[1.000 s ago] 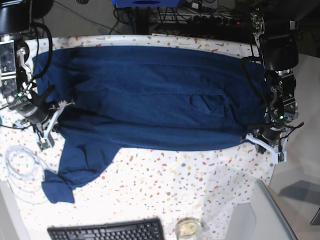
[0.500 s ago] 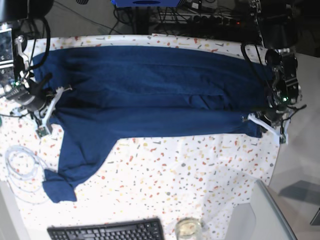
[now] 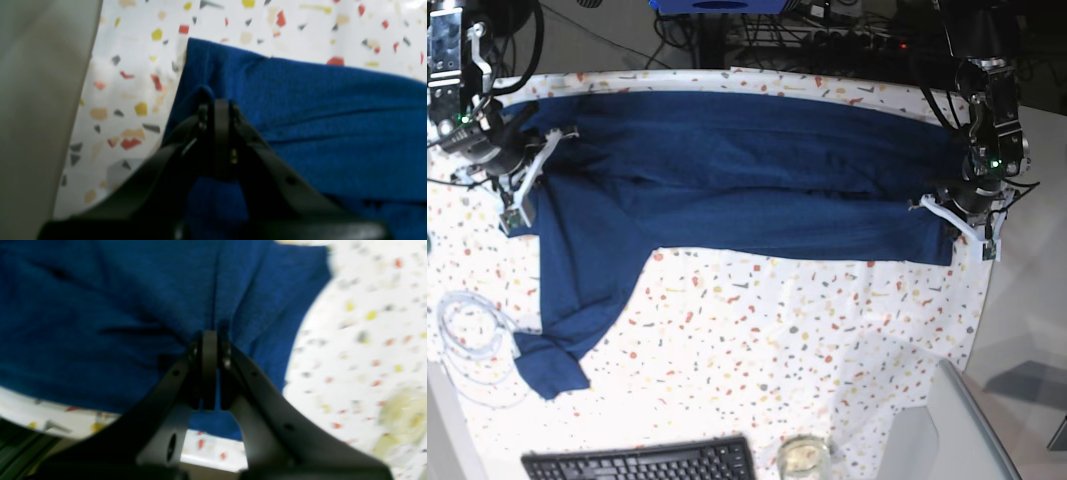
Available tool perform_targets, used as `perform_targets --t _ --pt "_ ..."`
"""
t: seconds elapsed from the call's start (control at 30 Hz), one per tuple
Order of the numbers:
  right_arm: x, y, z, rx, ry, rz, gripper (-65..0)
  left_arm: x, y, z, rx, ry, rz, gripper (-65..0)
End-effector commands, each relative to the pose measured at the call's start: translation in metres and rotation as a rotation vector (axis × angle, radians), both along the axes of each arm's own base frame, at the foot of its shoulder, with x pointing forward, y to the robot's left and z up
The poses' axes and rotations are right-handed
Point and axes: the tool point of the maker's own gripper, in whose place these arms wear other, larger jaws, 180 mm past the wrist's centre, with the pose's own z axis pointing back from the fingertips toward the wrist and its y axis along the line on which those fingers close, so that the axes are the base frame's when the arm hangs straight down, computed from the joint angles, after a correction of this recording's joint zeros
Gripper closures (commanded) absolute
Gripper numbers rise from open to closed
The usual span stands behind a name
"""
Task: Layout the t-shirt on the table in an organized manner, then fold the t-shirt properly
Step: 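Fold the edge further over the shirt with both grippers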
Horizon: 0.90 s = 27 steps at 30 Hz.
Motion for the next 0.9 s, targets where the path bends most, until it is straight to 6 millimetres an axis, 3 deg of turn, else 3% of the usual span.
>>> perform_targets --t 0.0,0.27,0.33,0.57,0.87 --pt "0.002 -0.003 0.004 -0.008 -0.017 0.0 -0.2 0.006 0.007 0.012 0.02 -0.039 0.0 0.0" --pt "-0.003 -0.005 0.001 -0.013 -0.007 -0.001 -0.2 -0.004 0.01 0.013 0.038 -0.03 -0.007 0.0" --pt "0.0 -0.007 -0.001 -0.013 -0.004 -0.006 -0.2 -0.005 0.02 0.016 0.04 -0.039 0.022 0.0" --pt "0.003 -0.015 -0.017 -0.013 0.038 -0.032 -0.2 -0.004 0.024 0.017 0.048 -0.04 0.032 0.0" --pt "0.014 -0.03 -0.008 -0.051 0.016 -0.022 -0.2 -0.001 0.026 0.009 0.033 -0.022 0.046 0.0"
